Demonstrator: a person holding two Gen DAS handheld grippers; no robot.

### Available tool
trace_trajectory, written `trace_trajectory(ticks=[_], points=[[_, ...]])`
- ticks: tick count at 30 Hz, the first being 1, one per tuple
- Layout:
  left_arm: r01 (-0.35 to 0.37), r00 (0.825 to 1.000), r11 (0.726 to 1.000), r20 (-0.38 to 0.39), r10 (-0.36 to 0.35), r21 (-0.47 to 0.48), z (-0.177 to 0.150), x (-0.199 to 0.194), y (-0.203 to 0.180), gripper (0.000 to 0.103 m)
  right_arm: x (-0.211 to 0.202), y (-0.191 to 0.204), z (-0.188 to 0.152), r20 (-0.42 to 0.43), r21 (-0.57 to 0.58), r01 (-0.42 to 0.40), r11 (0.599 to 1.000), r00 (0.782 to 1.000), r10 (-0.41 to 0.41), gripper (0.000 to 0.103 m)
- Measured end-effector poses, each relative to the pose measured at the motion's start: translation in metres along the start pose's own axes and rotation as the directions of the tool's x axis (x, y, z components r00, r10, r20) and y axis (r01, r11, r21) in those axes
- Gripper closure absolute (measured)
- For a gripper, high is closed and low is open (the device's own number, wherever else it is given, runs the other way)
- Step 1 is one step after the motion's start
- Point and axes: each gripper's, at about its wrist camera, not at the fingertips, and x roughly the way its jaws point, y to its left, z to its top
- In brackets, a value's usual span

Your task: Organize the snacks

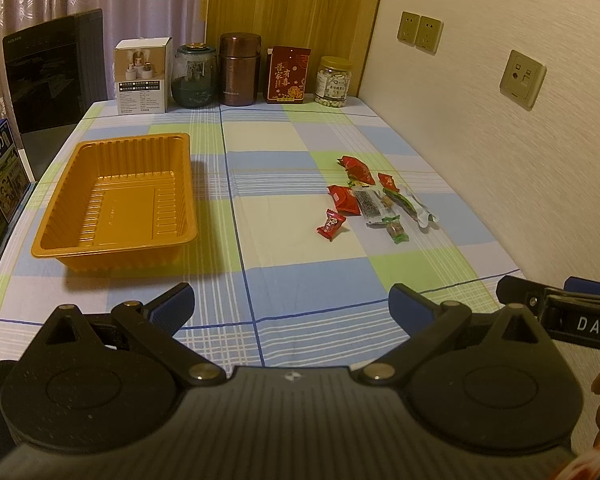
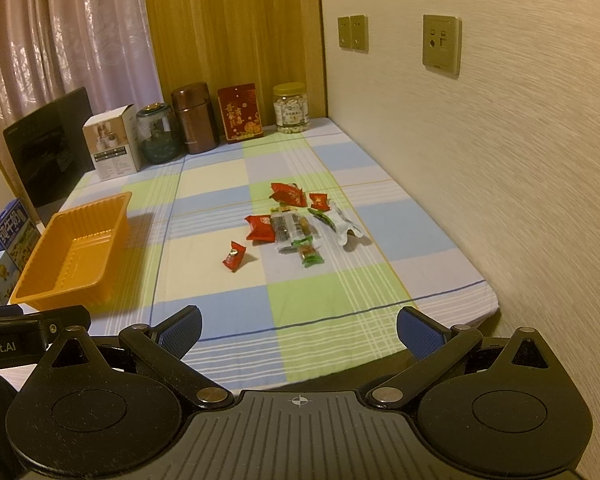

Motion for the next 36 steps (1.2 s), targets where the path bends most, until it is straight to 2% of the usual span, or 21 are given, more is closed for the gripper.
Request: trace_trajectory(ticks=[14,21,27,36], points=[[0.001,1.000,1.000,0.001,-0.001,0.000,-0.001,0.000,0.000,0.001,0.000,-0.001,0.000,0.003,0.003,0.000,1.000,1.000,0.000,0.000],[0.007,1.000,1.000,-0.005,-0.007,-0.002,0.000,0.008,0.000,0.001,0.005,-0.011,0.005,0.048,0.037,-0.004,0.999,0.999,0.002,0.000],[0.017,0.999,1.000,-0.027,-0.017,-0.004,0.006,0.031,0.004,0.001,0.018,-0.023,0.015,0.076,0.066,0.001,0.998,0.997,-0.006,0.000],[0.021,0.998,0.999,-0.061,-0.020,0.027,0.025,0.084,0.002,0.001,0.064,-0.047,0.032,0.055,0.067,0.010,0.998,0.998,-0.014,0.000]])
